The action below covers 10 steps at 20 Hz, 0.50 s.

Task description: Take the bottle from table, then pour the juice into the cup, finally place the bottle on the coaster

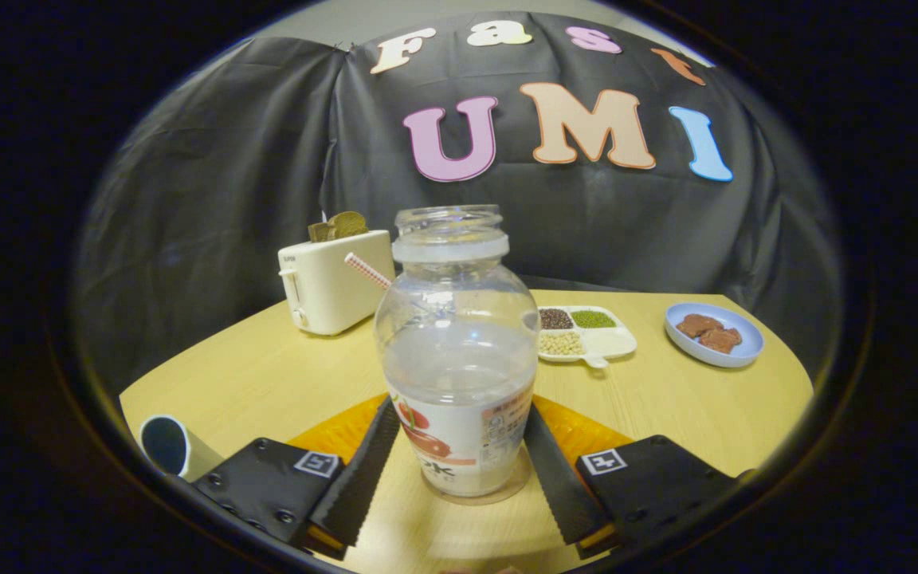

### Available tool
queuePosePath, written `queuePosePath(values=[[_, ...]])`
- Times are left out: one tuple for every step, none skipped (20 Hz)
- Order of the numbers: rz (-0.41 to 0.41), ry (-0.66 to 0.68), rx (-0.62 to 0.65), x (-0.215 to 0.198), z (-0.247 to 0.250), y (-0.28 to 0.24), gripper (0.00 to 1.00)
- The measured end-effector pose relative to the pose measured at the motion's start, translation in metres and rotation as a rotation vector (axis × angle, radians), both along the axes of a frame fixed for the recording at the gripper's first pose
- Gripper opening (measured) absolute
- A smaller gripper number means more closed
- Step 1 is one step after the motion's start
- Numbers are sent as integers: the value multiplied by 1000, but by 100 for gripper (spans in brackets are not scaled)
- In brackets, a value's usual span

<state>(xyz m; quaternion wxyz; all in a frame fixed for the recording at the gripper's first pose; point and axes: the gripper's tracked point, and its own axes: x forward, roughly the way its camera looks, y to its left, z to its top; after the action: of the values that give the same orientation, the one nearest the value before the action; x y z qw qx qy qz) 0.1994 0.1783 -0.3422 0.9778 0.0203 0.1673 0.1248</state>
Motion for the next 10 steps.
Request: queuePosePath(values=[[-2,-1,2,0,2,0,93],[-1,-7,7,-1,4,0,94],[-1,-16,12,-1,8,0,96],[-2,-26,16,-2,12,-1,97],[-4,-34,22,-3,17,-2,97],[-4,-42,27,-5,20,-3,97],[-5,-51,30,-6,24,-4,97],[-7,-59,29,-8,28,-6,97],[-8,-67,24,-10,32,-8,97],[-11,-78,19,-12,37,-11,97]])
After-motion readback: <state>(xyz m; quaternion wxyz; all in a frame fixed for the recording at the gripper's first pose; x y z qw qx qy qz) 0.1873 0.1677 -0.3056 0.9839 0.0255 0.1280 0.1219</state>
